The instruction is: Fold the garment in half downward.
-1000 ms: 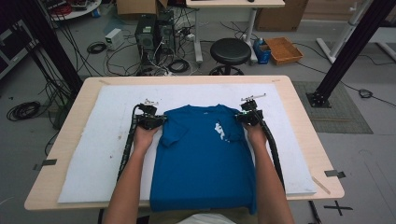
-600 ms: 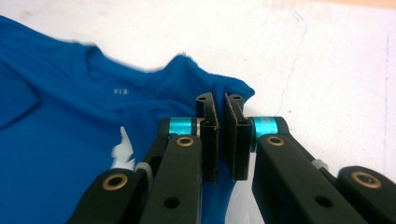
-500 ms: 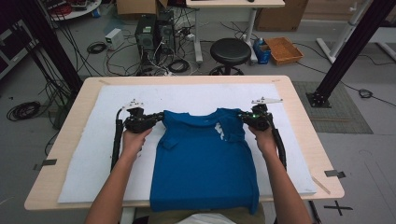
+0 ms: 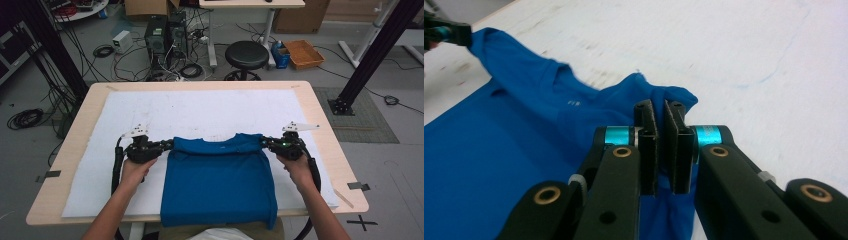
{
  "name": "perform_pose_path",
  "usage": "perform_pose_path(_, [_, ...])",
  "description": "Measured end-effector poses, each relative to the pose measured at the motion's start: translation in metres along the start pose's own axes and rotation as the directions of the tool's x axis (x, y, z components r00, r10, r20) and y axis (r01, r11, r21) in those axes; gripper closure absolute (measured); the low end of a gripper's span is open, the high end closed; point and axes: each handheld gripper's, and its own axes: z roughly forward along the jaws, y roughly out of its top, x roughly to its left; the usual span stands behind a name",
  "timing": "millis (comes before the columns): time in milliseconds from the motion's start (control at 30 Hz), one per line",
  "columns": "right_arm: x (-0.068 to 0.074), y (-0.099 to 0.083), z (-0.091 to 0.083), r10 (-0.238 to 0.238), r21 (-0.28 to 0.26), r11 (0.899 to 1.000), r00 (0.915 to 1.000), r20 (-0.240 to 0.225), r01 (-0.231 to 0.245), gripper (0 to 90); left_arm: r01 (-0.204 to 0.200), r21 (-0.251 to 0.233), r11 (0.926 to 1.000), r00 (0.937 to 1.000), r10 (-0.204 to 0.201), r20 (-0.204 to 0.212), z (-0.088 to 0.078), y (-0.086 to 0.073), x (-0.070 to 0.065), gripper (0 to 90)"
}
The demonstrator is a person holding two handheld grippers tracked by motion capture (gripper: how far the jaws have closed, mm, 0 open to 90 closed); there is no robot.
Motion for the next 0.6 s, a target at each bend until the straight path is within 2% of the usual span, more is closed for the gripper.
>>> perform_pose_path(100, [0.002,-0.007,-0.004,-0.016,0.022,1.0,0.9998,-0.013,0.016,85.6,-0.005,0.027,0.9996,1.0,0.005,0.003,-0.003,-0.006,-0.002,87.2])
perform_pose_path(133, [0.004,-0.015,-0.006,-0.028,0.064,0.998,0.9993,-0.024,0.029,85.6,-0.001,0.044,0.999,1.0,0.001,0.006,-0.004,-0.009,-0.003,87.1])
perform_pose_path(200, [0.005,-0.023,-0.008,-0.045,0.087,0.995,0.9987,-0.023,0.047,85.6,0.012,0.075,0.9971,0.9999,-0.012,0.003,-0.005,-0.013,-0.004,87.1])
perform_pose_path(233, [0.005,-0.027,-0.009,-0.053,0.094,0.994,0.9982,-0.03,0.055,85.6,0.022,0.099,0.9949,0.9995,-0.024,0.02,-0.008,-0.017,-0.005,87.2])
perform_pose_path(300, [0.006,-0.031,-0.011,-0.059,0.107,0.992,0.9977,-0.035,0.062,85.6,0.018,0.11,0.9938,0.9994,-0.021,0.028,-0.011,-0.018,-0.007,87.2])
perform_pose_path(333, [0.011,-0.035,-0.014,-0.088,0.137,0.986,0.9945,-0.056,0.095,85.6,0.007,0.126,0.992,0.9993,-0.012,0.036,-0.015,-0.02,-0.009,87.3])
perform_pose_path(433, [0.016,-0.036,-0.018,-0.103,0.145,0.983,0.9919,-0.074,0.113,85.6,-0.004,0.144,0.9895,0.9996,0.0,0.029,-0.02,-0.022,-0.012,87.3])
perform_pose_path(500, [0.021,-0.041,-0.023,-0.108,0.157,0.98,0.9885,-0.106,0.124,85.6,-0.009,0.159,0.9872,0.9991,0.002,0.043,-0.024,-0.023,-0.013,87.3])
perform_pose_path(533, [0.024,-0.044,-0.024,-0.132,0.185,0.971,0.9843,-0.118,0.152,85.2,-0.006,0.166,0.9861,0.9984,-0.004,0.057,-0.025,-0.024,-0.014,87.2])
perform_pose_path(567, [0.025,-0.046,-0.024,-0.133,0.196,0.968,0.9838,-0.12,0.155,84.2,-0.014,0.181,0.9833,0.997,0.0,0.077,-0.027,-0.025,-0.015,87.2])
perform_pose_path(600, [0.025,-0.046,-0.024,-0.133,0.196,0.968,0.9838,-0.12,0.155,84.2,-0.014,0.181,0.9833,0.997,0.0,0.077,-0.027,-0.025,-0.015,86.4])
